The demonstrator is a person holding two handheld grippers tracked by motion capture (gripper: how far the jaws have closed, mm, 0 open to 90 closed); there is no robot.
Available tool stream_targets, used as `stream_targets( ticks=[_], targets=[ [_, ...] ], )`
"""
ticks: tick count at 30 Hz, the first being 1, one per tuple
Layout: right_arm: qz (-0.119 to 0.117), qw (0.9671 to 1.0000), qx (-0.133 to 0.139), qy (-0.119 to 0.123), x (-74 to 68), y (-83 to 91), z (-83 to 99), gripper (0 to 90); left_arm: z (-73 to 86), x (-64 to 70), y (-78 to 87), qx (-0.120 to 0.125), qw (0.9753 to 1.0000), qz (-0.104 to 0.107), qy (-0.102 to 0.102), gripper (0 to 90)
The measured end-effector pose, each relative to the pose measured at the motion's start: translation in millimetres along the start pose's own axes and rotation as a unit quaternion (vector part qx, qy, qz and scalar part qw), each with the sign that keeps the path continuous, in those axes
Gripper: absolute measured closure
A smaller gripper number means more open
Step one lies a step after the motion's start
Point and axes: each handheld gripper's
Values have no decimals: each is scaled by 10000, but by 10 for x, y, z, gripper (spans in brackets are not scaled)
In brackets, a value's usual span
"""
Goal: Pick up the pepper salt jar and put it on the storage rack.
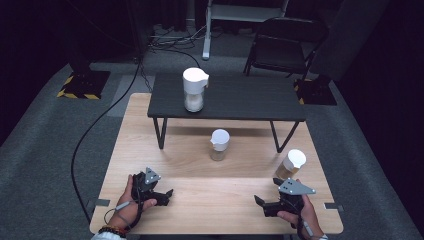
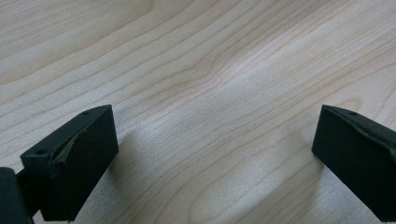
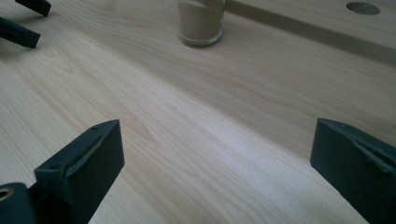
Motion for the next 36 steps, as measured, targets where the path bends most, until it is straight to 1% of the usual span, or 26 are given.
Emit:
stream_targets(
  ticks=[7, 9, 11, 13, 15, 23, 25, 36],
  targets=[
    [31, 9998, 181, 25, -16, -129, -110, 26, 0, 1, 0, 0, 10000, -1, 0, 1],
    [-18, 9997, 246, 80, -7, -169, -138, 26, -1, 0, 1, -2, 10000, -1, -2, 1],
    [14, 9996, 239, 131, -18, -212, -176, 26, 0, 0, 1, -3, 10000, 1, -2, 1],
    [-6, 9996, 266, 109, -12, -248, -198, 26, 0, -2, 3, -5, 10000, 6, -7, 1],
    [28, 9996, 270, 116, -25, -284, -229, 26, 0, -2, 3, -6, 10000, 7, -5, 1],
    [70, 9991, 347, 223, -36, -455, -356, 27, 0, -3, 3, -6, 10000, 7, -8, 1],
    [87, 9990, 383, 215, -35, -499, -385, 29, 0, -3, 3, -6, 10000, 7, -8, 1],
    [-22, 9983, 515, 269, -21, -696, -525, 29, 0, -3, 3, -5, 10000, 7, -7, 1]
  ],
)
Point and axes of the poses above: each handheld gripper's, and its own axes: y roughly backward along the jaws, z roughly out of its underside, x roughly to its right, and after that the axes turned 6 degrees about -z, right-handed
